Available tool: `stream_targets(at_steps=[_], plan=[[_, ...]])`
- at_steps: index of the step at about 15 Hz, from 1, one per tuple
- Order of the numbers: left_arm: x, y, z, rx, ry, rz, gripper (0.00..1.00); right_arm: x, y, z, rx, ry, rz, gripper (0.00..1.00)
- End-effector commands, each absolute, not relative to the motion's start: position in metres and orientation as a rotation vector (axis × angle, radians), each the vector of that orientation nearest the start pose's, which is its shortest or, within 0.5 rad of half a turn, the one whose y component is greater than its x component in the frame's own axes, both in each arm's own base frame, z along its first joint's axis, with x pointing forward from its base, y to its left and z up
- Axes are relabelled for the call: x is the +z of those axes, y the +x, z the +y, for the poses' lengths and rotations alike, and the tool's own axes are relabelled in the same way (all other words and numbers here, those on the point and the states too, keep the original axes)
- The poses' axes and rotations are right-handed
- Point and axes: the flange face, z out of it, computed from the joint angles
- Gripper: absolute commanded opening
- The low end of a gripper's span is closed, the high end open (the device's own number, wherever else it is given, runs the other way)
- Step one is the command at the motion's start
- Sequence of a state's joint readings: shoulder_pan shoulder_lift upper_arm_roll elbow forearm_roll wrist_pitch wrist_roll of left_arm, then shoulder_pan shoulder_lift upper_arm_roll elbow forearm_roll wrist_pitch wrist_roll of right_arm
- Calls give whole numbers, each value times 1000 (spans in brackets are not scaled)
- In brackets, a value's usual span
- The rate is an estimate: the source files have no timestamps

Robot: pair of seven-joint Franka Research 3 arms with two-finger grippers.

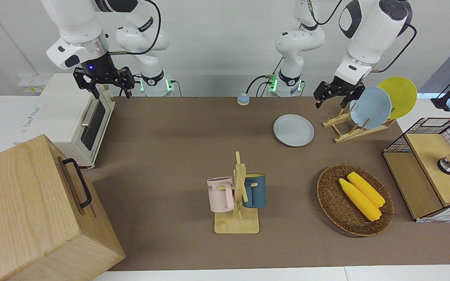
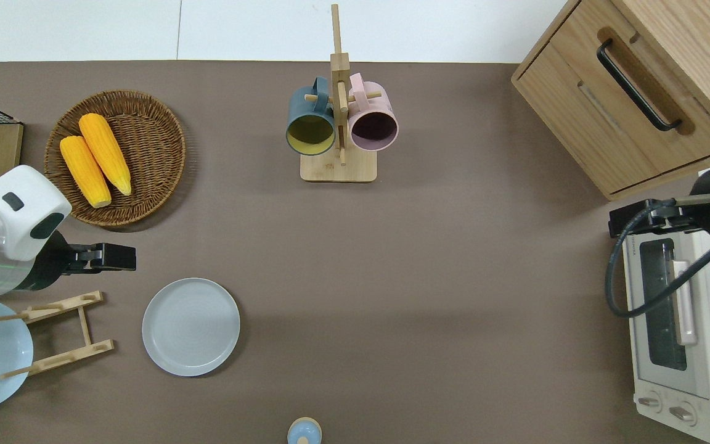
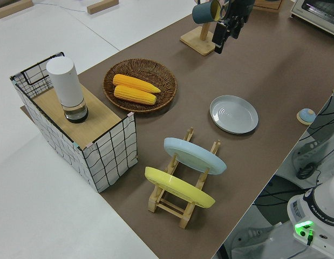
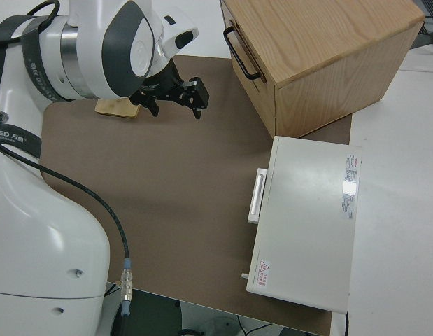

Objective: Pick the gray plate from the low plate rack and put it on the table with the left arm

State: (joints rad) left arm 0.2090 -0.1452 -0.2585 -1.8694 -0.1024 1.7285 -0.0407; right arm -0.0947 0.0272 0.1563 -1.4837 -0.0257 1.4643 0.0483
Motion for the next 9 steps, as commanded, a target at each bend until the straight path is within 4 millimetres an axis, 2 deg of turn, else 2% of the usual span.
stream_targets(at_steps=[1, 9], plan=[[571, 518, -43, 35, -3188, -37, 1000, 644, 551, 31, 63, -3162, -14, 983], [551, 527, -47, 79, -3154, 18, 1000, 644, 551, 31, 63, -3162, -14, 983]])
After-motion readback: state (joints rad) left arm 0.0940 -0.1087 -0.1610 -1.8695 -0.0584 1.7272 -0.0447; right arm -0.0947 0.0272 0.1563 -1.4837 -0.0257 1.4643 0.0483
